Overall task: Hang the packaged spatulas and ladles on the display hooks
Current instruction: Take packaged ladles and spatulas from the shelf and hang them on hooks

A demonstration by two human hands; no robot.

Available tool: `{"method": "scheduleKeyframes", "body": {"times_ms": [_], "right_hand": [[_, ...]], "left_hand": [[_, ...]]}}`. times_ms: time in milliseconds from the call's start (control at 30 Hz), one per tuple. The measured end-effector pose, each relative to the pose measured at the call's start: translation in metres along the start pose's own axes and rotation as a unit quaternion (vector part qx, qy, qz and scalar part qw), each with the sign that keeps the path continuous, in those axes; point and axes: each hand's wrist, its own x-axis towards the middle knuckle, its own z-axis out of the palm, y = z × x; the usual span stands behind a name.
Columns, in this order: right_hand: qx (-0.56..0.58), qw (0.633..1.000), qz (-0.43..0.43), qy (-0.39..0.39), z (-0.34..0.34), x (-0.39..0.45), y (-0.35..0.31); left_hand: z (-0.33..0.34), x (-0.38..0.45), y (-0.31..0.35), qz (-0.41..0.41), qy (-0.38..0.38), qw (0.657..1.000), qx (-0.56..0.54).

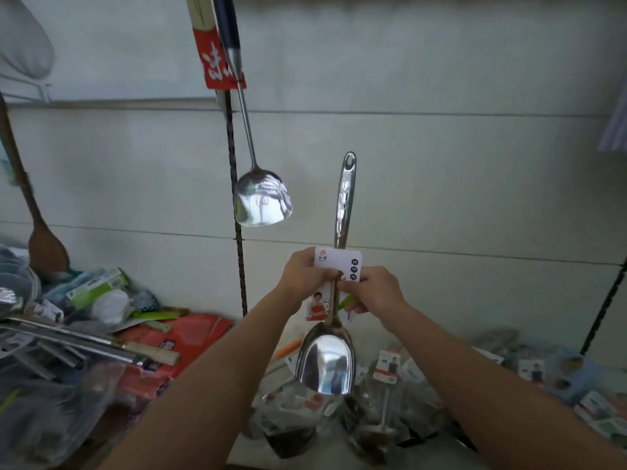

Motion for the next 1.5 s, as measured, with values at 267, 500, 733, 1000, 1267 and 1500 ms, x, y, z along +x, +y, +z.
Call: {"method": "scheduleKeyframes", "body": {"times_ms": [267,500,733,1000,1267,1500], "right_hand": [[-0.001,0.999,-0.033,0.021,-0.021,-0.027,-0.055],[-0.014,0.997,-0.071,0.026,-0.026,-0.045,-0.100],[-0.034,0.993,-0.107,0.026,-0.017,-0.056,-0.140],[-0.050,0.986,-0.152,0.037,-0.013,-0.062,-0.186],[-0.030,0.983,-0.172,0.053,-0.021,-0.057,-0.231],[-0.033,0.982,-0.176,0.065,-0.030,-0.050,-0.252]], "left_hand": [[-0.020,-0.025,0.058,0.056,0.003,0.998,0.021],[-0.045,-0.050,0.093,0.091,0.037,0.995,0.019],[-0.076,-0.065,0.116,0.119,0.078,0.990,0.015],[-0.108,-0.067,0.148,0.135,0.106,0.985,0.020],[-0.128,-0.058,0.187,0.165,0.131,0.977,0.017],[-0.133,-0.047,0.210,0.175,0.134,0.975,0.021]]}}
